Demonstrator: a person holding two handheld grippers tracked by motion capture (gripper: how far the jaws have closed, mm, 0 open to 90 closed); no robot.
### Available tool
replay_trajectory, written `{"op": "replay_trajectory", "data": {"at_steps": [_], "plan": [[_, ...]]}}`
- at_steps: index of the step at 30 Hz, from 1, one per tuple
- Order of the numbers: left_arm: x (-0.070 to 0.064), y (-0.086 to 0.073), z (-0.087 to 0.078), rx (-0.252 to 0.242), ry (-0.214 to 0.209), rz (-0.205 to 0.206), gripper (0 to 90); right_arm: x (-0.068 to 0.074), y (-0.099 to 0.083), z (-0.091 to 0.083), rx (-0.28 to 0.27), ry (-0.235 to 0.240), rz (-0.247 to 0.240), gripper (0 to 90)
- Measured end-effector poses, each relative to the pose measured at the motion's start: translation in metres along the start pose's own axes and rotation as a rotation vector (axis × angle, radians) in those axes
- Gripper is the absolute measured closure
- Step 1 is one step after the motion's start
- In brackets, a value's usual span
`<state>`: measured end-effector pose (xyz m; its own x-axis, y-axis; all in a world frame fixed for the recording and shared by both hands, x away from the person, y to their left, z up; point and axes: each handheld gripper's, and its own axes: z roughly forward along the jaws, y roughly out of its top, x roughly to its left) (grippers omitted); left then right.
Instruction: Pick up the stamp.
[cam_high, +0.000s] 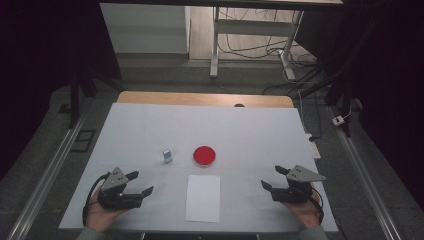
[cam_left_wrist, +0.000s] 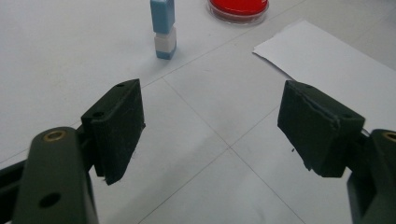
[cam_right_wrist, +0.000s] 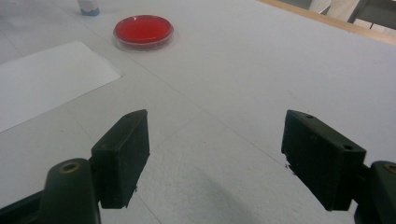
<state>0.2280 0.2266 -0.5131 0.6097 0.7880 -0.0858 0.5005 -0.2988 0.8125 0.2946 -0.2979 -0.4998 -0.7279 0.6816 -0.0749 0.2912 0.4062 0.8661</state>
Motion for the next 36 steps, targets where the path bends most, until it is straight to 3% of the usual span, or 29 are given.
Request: {"op": "replay_trajectory", "data": {"at_steps": [4, 8, 22, 36], "plan": [[0.001, 0.004, 0.002, -0.005, 0.001, -0.011, 22.1, -0.002, -0.006, 0.002, 0.013, 0.009, 0.008, 23.8], [0.004, 0.007, 0.005, -0.021, -0.01, -0.063, 22.0, -0.003, -0.009, 0.0, 0.004, 0.013, 0.016, 24.0], [-0.004, 0.019, 0.011, 0.01, -0.012, -0.004, 22.8, -0.001, -0.006, -0.002, -0.009, 0.016, 0.014, 25.3], [-0.002, 0.037, 0.016, 0.002, 0.003, -0.002, 23.0, -0.001, -0.006, -0.003, -0.018, 0.021, 0.025, 26.5]]}}
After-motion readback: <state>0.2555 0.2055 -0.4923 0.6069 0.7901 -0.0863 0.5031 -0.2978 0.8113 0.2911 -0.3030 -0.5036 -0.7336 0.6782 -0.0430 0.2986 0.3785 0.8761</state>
